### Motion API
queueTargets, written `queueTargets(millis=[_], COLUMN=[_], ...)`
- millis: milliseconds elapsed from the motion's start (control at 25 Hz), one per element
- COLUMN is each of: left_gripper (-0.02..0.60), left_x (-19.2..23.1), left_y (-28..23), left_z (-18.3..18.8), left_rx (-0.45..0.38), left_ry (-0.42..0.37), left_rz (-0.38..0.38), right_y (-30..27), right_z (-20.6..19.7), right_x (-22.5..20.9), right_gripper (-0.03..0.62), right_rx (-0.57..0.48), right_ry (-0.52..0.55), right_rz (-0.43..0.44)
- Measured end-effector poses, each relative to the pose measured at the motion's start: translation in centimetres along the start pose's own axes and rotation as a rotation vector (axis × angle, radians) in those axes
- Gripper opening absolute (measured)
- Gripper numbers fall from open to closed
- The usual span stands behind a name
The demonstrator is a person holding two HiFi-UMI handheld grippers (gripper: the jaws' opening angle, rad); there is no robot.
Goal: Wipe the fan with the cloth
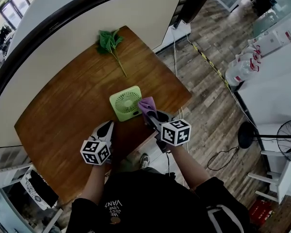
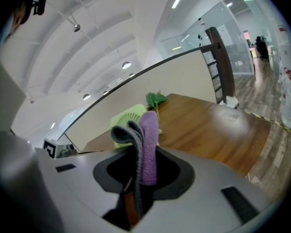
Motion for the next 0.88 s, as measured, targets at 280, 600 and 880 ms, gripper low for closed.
queueTargets(millis=[280, 600, 880], left_gripper=[0.012, 0.012, 0.012], left_x=[-0.7, 0.3, 0.5], left_y=[1.8, 4.3, 4.4], left_z=[-0.4, -1.2, -1.2], left_rx=[-0.023, -0.044, -0.047], left_ry=[0.007, 0.031, 0.042], left_rz=[0.001, 0.040, 0.035], right_y=[-3.7, -7.0, -6.0], right_z=[-2.3, -3.2, -3.6], right_x=[7.1, 8.5, 5.9], right_gripper=[0.100, 0.100, 0.100], right_rx=[0.076, 0.153, 0.164], right_ry=[0.063, 0.117, 0.083], right_rz=[0.218, 0.262, 0.209])
Point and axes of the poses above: the fingertips, and each gripper's own axes: y backward along the fingers, x to its left, z out of its top, the point moved 5 cm from there along y, backward along the fingers, and after that the axes turned 13 degrees about y, right-handed, at the moved point
